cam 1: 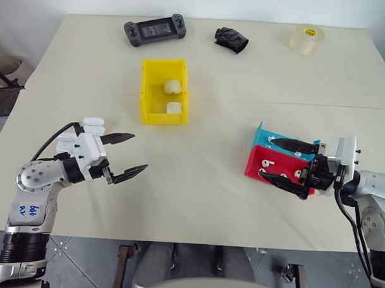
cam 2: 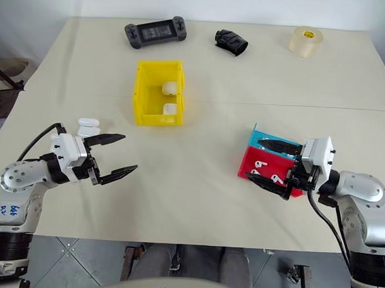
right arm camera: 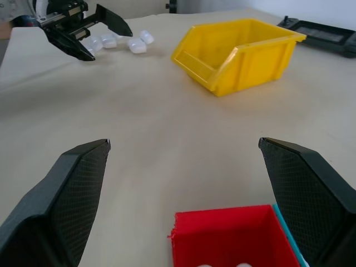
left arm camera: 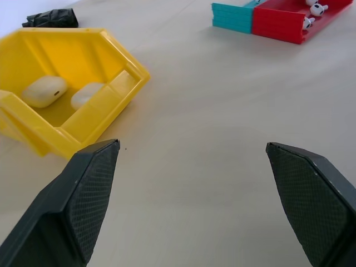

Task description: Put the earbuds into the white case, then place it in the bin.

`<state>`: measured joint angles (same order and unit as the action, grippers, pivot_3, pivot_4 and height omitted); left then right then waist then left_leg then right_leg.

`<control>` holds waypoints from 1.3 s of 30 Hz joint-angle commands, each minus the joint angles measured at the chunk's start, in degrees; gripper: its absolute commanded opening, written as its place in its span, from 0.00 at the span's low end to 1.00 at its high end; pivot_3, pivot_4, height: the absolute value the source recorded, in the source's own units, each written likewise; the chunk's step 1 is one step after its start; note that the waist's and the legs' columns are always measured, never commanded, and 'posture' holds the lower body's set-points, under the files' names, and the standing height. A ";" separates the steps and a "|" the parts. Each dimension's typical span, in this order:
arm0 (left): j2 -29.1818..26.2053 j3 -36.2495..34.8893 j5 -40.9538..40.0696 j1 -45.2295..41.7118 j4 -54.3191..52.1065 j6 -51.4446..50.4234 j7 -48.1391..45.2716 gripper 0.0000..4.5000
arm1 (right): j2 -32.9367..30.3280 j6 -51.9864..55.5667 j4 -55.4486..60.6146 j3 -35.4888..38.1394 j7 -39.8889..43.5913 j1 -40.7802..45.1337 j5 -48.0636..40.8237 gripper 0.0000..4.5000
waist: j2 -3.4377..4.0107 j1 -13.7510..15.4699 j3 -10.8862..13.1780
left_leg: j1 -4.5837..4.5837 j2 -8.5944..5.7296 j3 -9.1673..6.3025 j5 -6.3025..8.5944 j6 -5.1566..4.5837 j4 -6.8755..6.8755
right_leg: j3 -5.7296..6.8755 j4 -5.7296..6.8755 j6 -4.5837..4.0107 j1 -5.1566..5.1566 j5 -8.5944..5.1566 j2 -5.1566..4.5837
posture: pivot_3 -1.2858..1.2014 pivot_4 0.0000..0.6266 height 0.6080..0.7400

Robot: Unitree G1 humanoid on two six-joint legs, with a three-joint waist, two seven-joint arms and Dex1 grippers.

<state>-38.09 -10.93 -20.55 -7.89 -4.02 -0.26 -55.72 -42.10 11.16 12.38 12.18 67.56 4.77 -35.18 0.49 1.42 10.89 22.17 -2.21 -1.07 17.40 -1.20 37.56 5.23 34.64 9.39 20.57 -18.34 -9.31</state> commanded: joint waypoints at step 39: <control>0.63 -29.41 -12.56 8.17 -38.02 -89.65 47.75 1.00 | 8.99 -9.83 -3.77 -10.61 9.95 9.88 0.88 1.00 | -0.28 -0.41 -0.01 | -0.07 0.54 0.16 0.63 0.29 0.50 | -0.69 0.15 -0.07 0.12 -0.02 0.68 | 0.52 0.24 1.00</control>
<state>-36.68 -39.35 -33.10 1.71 -40.09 -83.95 -8.28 -32.84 1.32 6.52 0.89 77.78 14.73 -33.27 0.21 1.01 10.88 22.09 -1.65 -0.91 18.04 -0.90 38.06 4.53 34.82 9.31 20.69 -18.36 -8.60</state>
